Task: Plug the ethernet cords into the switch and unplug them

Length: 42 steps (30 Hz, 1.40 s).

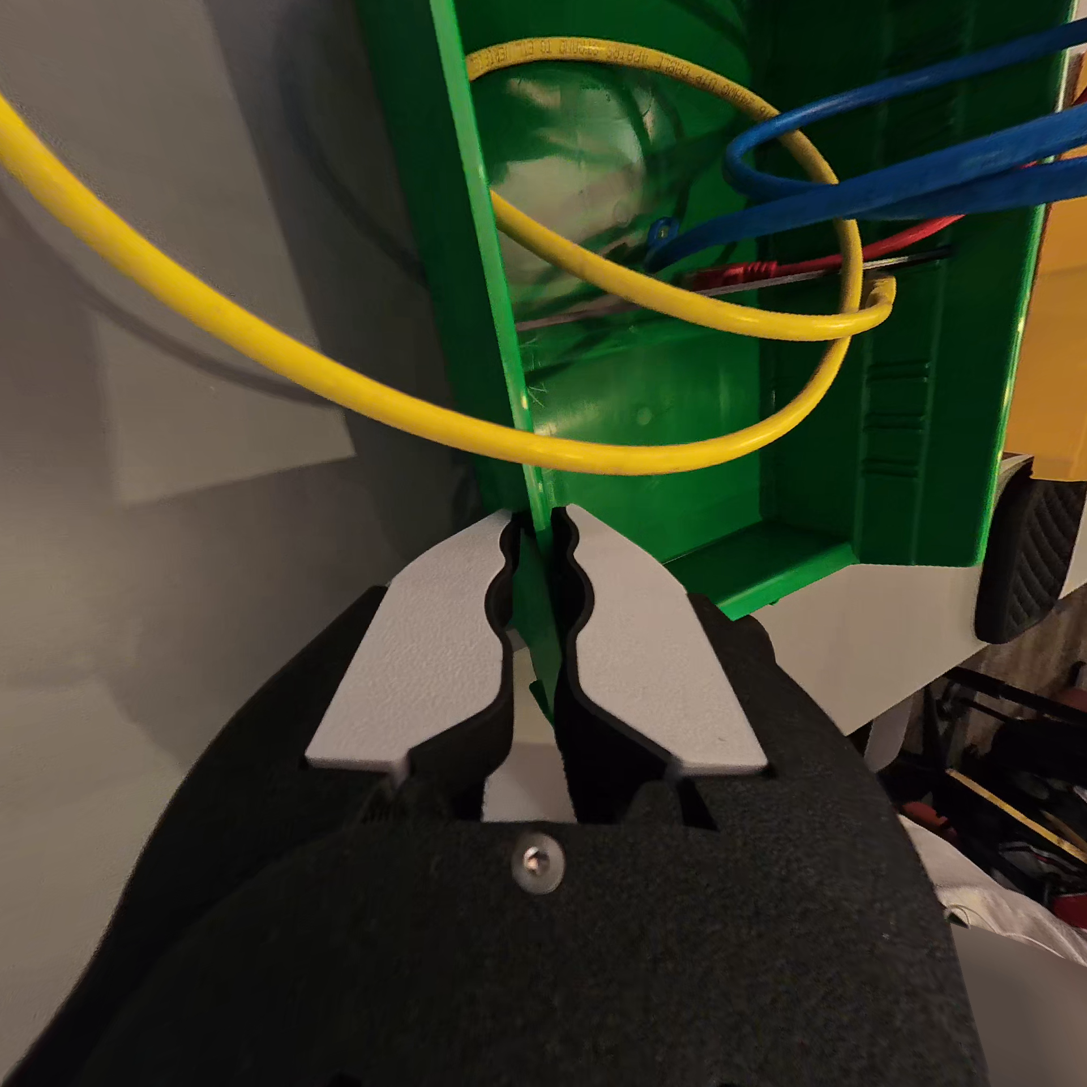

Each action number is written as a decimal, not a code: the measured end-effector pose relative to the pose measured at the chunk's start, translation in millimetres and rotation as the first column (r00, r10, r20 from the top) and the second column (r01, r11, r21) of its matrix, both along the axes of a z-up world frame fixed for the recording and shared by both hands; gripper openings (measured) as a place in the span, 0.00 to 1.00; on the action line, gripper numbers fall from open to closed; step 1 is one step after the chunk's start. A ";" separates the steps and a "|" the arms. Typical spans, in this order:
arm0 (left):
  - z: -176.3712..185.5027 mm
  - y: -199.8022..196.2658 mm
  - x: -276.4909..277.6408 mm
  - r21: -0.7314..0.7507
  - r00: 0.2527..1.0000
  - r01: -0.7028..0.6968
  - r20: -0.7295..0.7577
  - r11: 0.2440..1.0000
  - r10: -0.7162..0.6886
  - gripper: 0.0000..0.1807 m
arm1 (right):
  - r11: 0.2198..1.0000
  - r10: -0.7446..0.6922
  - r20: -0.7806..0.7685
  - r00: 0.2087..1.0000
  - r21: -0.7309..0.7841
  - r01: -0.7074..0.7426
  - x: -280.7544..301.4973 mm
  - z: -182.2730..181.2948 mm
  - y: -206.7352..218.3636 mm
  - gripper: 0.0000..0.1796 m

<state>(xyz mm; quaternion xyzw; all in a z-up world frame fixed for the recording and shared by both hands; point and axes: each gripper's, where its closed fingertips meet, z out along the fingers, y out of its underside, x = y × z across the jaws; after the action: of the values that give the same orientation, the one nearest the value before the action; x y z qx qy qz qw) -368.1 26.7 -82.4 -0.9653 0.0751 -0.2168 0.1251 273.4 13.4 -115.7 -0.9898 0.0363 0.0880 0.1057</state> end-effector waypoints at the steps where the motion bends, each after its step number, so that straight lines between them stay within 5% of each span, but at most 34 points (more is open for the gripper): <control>1: -0.1 0.1 -0.1 -0.001 1.000 -0.001 -0.008 1.000 0.001 0.05 | 1.000 0.001 0.009 1.000 -0.004 -0.001 0.3 -0.1 1.2 0.04; 19: -0.3 1.3 -5.3 0.014 1.000 -0.015 -0.013 1.000 0.015 0.05 | 0.998 0.061 0.051 0.997 0.023 -0.062 -1.7 -0.3 8.9 0.04; 25: 7.0 -1.8 -8.2 -0.017 0.990 -0.099 0.097 0.995 0.100 0.10 | 0.993 0.099 0.073 0.992 0.060 -0.103 -2.1 -0.9 8.5 0.04; 35: 55.4 -10.3 -17.6 0.175 0.988 -0.142 0.080 0.974 0.130 0.06 | 0.997 0.025 0.042 0.999 0.067 -0.028 12.6 -0.9 9.6 0.04; 42: 36.8 -9.0 -11.9 0.098 0.992 -0.108 0.077 0.989 0.100 0.10 | 0.998 -0.012 0.010 1.000 0.067 0.011 26.8 -1.1 5.8 0.04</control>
<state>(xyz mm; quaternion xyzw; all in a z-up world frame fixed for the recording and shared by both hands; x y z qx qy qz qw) -379.9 17.7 -45.6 -0.9517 0.0311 -0.2406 0.1880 300.2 19.2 -116.7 -0.9859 0.0385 0.0833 0.1396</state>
